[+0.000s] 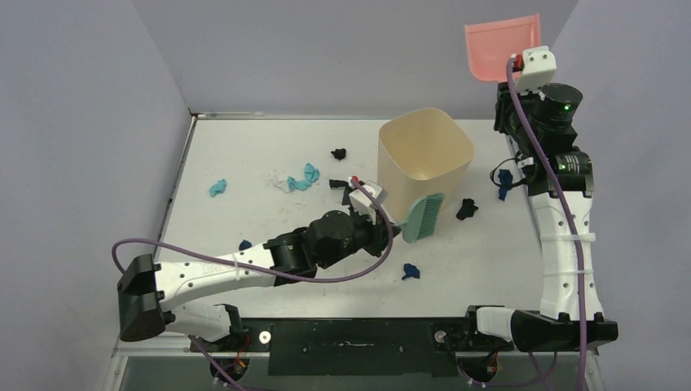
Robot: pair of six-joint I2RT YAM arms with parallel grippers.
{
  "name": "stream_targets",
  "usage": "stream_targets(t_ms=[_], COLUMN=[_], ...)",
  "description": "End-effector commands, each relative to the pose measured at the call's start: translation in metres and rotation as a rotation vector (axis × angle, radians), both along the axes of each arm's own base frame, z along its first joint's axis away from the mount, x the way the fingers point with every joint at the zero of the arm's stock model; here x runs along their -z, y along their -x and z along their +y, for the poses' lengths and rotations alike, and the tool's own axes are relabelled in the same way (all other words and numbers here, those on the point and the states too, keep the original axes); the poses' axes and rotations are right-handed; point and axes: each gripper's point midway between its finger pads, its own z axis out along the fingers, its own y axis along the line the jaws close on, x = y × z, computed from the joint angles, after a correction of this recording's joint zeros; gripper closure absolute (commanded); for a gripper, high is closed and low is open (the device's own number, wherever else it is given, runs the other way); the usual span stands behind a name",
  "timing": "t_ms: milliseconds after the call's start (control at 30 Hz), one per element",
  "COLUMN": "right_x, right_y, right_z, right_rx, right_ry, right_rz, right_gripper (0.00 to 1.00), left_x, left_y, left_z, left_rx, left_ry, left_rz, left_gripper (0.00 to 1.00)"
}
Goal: Sweep away the paper scraps from the table
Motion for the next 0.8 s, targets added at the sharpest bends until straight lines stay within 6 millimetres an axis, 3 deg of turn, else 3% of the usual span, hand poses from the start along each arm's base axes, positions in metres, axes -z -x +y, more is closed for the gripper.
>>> stream_targets(t_ms=[0,167,333,433,633,733,767], right_x=[-0.011,0.027,0.084,0.121,0.193,0.218,0.224], right_y=[0.026,0.042,0.064,0.088,0.132,0.151,0.158], right_z=[-0.059,-0.102,-0.153,-0.179,-0.173,-0.165,-0.165], right_rx=[0.223,0.345,0.407,0.399,0.296,0.280,0.285], right_ry=[0.076,0.148,0.155,0.108,0.083,0.088,0.099], right_rz=[-0.057,0.076,0.257,0.367,0.612,0.694,0.716], right_gripper=[0.95,0.95,0.95,0.95,0.95,0.95,0.95], left_x=[-0.043,-0.032,-0.024,-0.021,-0.010,0.006,0.001], left_y=[0.002,-0.010,-0.022,-0.028,-0.040,-0.052,-0.055], left_z=[-0.050,-0.087,-0.129,-0.153,-0.202,-0.233,-0.239], left_rx=[0.027,-0.010,-0.021,-0.043,-0.071,-0.082,-0.090], left_ry=[0.175,0.215,0.234,0.241,0.243,0.230,0.239], left_rz=[-0.031,0.008,0.028,0.019,-0.035,-0.066,-0.079], left_gripper=[1.00,1.00,1.00,1.00,1.00,1.00,1.00])
